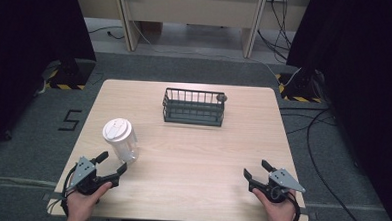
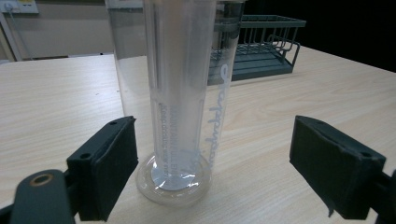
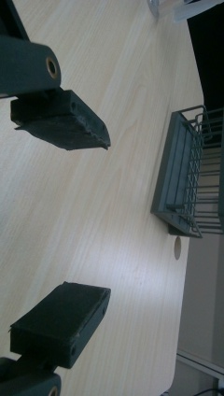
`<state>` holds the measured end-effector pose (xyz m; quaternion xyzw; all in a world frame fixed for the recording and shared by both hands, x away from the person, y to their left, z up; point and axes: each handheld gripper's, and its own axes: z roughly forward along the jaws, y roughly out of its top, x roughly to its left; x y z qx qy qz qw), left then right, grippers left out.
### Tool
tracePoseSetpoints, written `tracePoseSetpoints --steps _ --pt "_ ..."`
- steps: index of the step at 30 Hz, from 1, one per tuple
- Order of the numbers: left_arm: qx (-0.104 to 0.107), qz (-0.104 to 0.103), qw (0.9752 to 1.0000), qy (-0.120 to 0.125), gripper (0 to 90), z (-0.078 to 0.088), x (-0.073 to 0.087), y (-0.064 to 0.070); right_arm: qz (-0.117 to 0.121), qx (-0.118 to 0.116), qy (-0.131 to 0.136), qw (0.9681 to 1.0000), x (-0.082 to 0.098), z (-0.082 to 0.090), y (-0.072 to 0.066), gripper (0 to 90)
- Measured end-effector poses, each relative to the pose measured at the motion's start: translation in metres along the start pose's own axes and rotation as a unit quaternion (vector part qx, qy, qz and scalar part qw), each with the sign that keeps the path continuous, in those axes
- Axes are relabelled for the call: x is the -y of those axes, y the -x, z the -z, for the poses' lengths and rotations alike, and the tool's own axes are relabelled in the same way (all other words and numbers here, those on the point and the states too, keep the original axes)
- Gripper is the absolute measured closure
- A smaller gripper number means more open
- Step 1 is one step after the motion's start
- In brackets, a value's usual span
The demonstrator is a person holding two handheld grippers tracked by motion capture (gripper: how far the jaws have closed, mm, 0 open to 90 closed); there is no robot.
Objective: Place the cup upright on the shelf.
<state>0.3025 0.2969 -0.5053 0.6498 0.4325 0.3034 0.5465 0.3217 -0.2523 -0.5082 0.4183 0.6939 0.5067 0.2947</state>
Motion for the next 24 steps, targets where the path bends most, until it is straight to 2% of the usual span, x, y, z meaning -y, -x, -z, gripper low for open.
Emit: tracePoseSetpoints --steps 4,9,12,15,16,23,24 --pt "-0.012 0.0 0.9999 -0.005 14.5 -0.002 0.001 0.0 -0.006 0.002 -0.004 1.0 0.002 0.002 0.003 23.4" --pt "-0.024 0.003 0.9994 -0.025 14.4 -0.008 0.001 -0.003 -0.003 -0.001 -0.002 1.0 0.002 0.001 0.003 23.0" --pt "-0.028 -0.007 0.9989 -0.038 14.5 -0.014 -0.001 -0.001 -0.004 -0.004 -0.007 1.0 0.002 -0.001 0.002 22.6" --pt "-0.028 -0.008 0.9986 -0.044 14.5 -0.019 -0.002 0.001 -0.005 -0.005 -0.006 1.0 0.001 -0.001 0.002 22.4" --pt "-0.027 -0.019 0.9983 -0.047 14.6 -0.023 -0.005 0.0 -0.004 -0.005 -0.005 1.0 0.001 0.0 0.002 22.4" --pt "-0.035 -0.014 0.9984 -0.042 14.3 -0.032 -0.012 -0.005 -0.004 -0.01 -0.006 0.9999 0.0 -0.001 0.0 21.8" --pt "-0.034 -0.009 0.9985 -0.043 14.3 -0.034 -0.011 -0.007 -0.003 -0.012 -0.007 0.9999 0.0 -0.001 0.0 21.7"
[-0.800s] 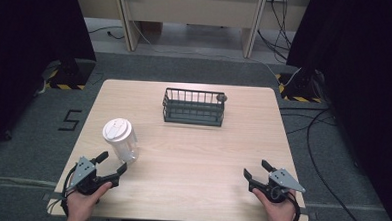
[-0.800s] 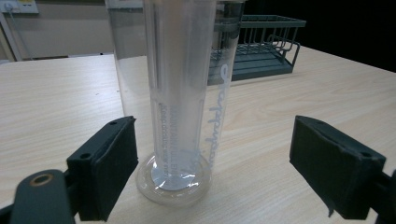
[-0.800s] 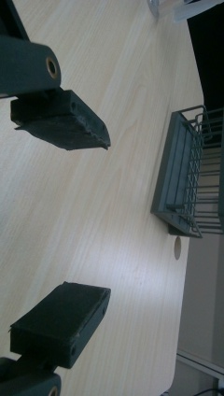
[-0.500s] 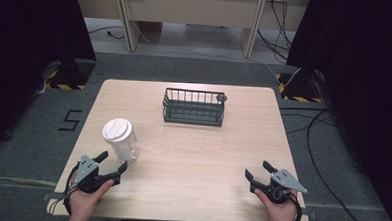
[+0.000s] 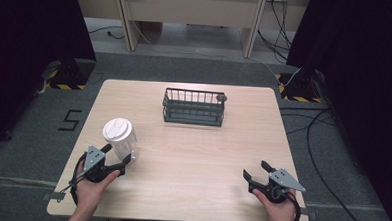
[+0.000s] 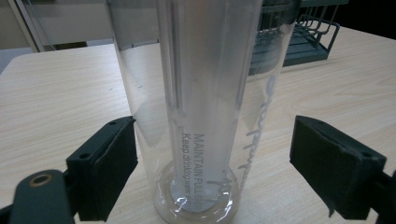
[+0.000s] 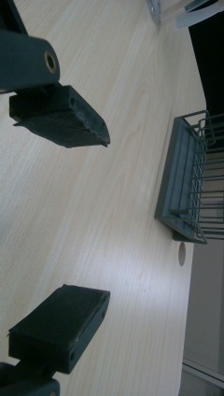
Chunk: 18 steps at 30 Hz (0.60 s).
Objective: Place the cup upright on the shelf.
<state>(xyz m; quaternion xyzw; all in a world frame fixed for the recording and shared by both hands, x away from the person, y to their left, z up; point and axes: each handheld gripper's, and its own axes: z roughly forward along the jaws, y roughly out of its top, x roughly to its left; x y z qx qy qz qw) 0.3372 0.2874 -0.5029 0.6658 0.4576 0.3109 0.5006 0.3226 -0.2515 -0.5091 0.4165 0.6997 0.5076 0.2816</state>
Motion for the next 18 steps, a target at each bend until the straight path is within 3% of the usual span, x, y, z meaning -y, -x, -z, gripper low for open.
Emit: tracePoseSetpoints --steps 7,18 --pt "0.004 0.013 0.9999 -0.007 14.5 -0.01 0.006 -0.006 0.001 0.0 -0.002 1.0 0.0 -0.001 -0.001 21.4" --pt "0.011 0.01 0.9999 -0.005 14.3 -0.024 0.005 -0.009 0.004 0.0 -0.006 1.0 0.0 -0.001 0.0 21.2"
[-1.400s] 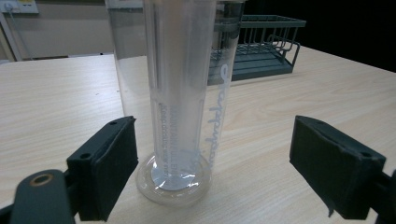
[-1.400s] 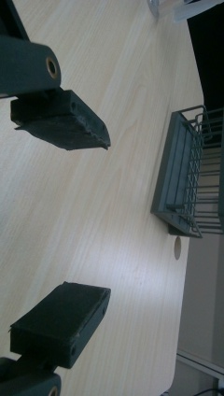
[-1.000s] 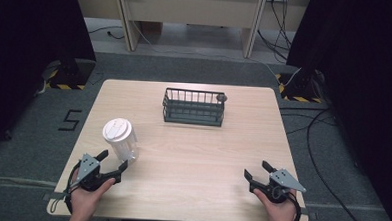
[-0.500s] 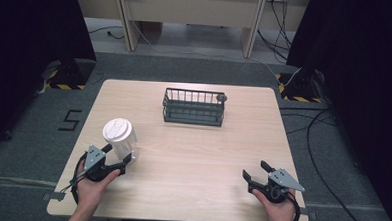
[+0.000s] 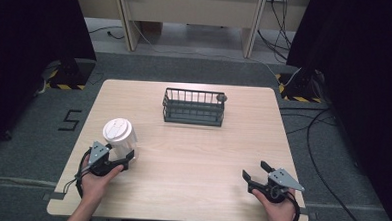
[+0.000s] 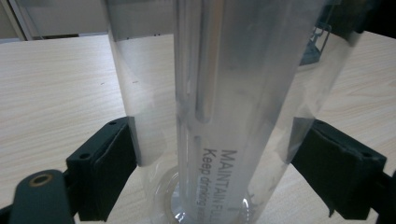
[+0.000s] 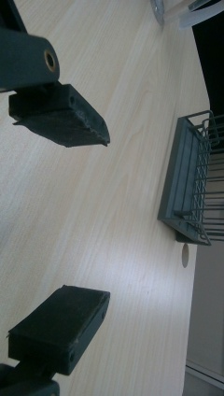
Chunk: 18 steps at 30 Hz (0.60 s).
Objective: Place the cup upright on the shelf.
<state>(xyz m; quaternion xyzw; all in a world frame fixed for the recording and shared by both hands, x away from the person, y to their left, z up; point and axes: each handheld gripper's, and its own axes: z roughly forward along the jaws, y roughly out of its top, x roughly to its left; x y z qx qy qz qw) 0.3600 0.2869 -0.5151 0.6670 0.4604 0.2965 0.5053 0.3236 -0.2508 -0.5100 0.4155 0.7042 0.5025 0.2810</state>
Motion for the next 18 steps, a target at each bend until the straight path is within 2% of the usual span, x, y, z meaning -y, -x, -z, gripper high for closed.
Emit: tracePoseSetpoints --steps 2,5,6,9,13,18 --pt "0.005 0.007 0.9999 0.013 14.8 -0.0016 0.0015 -0.0018 -0.003 0.0 -0.003 1.0 0.0003 -0.0001 -0.0005 21.2" --pt "0.008 0.007 0.9998 0.018 15.9 -0.0018 0.0026 -0.0029 -0.002 0.003 -0.006 1.0 0.0008 -0.0002 0.0001 21.3" --pt "0.007 0.0 0.9998 0.021 16.4 -0.0017 0.0027 -0.003 -0.004 0.004 -0.007 1.0 0.0011 -0.0004 0.0006 21.3" --pt "0.006 -0.002 0.9997 0.024 16.9 -0.0019 0.0028 -0.0028 -0.004 0.005 -0.007 1.0 0.0011 -0.0005 0.001 21.3" --pt "0.013 0.008 0.9995 0.029 17.3 -0.0026 0.0026 -0.0044 -0.007 0.005 -0.008 0.9999 0.0014 -0.0005 0.0006 21.3" --pt "0.014 0.003 0.9995 0.028 17.5 -0.0038 0.0019 -0.004 -0.008 0.003 -0.009 0.9999 0.0018 -0.0012 0.0005 21.3"
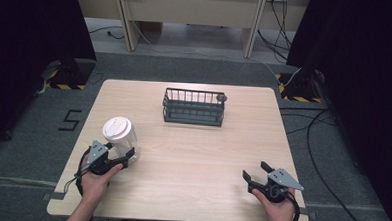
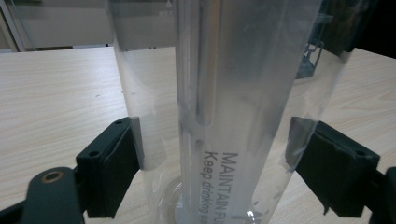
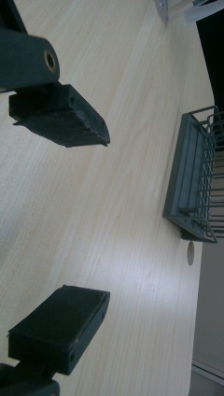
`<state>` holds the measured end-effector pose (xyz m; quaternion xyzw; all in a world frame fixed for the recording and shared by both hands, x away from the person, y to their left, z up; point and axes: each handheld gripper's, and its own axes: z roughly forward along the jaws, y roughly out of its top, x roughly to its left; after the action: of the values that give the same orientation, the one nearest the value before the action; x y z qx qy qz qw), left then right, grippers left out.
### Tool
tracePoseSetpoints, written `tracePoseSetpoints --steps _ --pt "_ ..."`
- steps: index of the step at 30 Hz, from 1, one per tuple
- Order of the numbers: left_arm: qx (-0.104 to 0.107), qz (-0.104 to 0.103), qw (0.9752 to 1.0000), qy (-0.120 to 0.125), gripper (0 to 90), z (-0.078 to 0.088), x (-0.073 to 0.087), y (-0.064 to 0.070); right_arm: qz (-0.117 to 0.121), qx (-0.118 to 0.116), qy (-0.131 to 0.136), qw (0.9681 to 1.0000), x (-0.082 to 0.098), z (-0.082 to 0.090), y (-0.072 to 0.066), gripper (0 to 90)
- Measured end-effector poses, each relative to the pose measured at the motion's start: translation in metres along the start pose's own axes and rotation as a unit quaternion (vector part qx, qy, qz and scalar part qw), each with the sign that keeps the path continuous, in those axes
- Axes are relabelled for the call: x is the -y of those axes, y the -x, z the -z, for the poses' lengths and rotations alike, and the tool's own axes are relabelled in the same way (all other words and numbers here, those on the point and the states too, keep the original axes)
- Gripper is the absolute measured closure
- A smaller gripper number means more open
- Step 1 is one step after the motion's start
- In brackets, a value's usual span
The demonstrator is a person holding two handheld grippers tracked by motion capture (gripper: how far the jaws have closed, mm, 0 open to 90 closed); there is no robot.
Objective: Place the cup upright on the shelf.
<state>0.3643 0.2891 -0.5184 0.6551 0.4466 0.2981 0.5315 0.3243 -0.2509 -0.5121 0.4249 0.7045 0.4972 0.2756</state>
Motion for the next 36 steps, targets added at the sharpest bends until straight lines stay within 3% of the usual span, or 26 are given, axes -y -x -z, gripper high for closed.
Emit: tracePoseSetpoints --steps 18,36 --pt "0.01 -0.01 0.9999 0.005 17.6 0.001 -0.008 0.003 0.001 0.002 0.004 1.0 0.0 0.0 0.001 21.3" --pt "0.012 -0.025 0.9996 0.007 17.7 -0.004 -0.028 0.004 0.0 0.002 0.007 1.0 -0.001 0.0 0.001 21.3"
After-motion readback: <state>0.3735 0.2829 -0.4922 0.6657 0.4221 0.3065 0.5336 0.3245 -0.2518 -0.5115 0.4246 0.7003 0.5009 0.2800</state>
